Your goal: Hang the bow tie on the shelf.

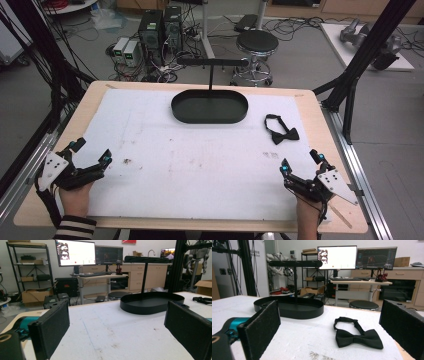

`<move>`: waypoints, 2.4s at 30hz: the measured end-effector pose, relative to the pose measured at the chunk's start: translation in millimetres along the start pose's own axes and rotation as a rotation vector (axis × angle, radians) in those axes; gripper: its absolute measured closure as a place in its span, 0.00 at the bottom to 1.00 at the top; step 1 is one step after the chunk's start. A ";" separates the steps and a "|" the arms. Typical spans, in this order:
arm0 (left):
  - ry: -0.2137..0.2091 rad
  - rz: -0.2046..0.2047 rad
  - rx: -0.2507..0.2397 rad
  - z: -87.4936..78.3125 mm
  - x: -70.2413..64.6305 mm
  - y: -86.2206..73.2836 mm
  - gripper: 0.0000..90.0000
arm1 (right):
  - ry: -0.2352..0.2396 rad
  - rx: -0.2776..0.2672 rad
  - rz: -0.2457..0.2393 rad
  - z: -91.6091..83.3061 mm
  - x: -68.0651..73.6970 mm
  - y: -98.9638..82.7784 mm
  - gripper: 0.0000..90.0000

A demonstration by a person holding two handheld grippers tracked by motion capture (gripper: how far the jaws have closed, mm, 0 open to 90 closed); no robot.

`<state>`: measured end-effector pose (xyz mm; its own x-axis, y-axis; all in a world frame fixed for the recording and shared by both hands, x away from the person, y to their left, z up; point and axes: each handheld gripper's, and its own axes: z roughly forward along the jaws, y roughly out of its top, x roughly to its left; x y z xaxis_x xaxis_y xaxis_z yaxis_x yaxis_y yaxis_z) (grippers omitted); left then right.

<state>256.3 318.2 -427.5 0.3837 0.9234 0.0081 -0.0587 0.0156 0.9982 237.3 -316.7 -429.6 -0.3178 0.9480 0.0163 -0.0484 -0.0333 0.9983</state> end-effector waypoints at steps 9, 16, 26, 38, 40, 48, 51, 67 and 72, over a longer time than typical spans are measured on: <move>-0.002 0.000 0.006 0.5 0.4 -0.7 0.07 | 0.031 0.006 0.002 1.7 -2.8 5.0 0.03; 0.001 -0.007 0.011 -1.9 2.0 -1.0 0.07 | 0.063 0.093 -0.029 13.7 -12.0 19.4 0.03; -0.003 -0.001 0.019 -3.7 -0.6 -1.3 0.07 | 0.088 0.282 -0.107 48.5 -21.6 13.8 0.03; -0.015 -0.007 0.021 -3.2 -2.1 -2.5 0.07 | 0.127 0.410 -0.120 100.8 -23.0 16.7 0.03; -0.014 -0.005 0.022 -3.6 -2.3 -2.4 0.07 | 0.121 0.433 -0.129 110.5 -23.1 15.0 0.03; -0.011 -0.006 0.026 -3.5 -2.0 -3.5 0.07 | 0.073 0.547 -0.121 146.3 -29.5 5.6 0.04; -0.012 -0.006 0.030 -3.6 -1.9 -3.9 0.07 | 0.044 0.580 -0.112 162.0 -32.8 1.9 0.05; 0.001 -0.017 0.026 -10.9 2.7 -5.2 0.07 | -0.006 0.758 -0.187 195.3 -27.0 -29.3 0.46; 0.002 -0.012 0.027 -13.3 1.8 -4.7 0.07 | 0.030 0.765 -0.090 194.6 -32.6 -30.5 0.61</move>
<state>245.0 324.8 -433.0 0.3827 0.9239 -0.0042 -0.0288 0.0165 0.9994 433.4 -285.1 -449.6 -0.3698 0.9274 -0.0572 0.5896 0.2818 0.7569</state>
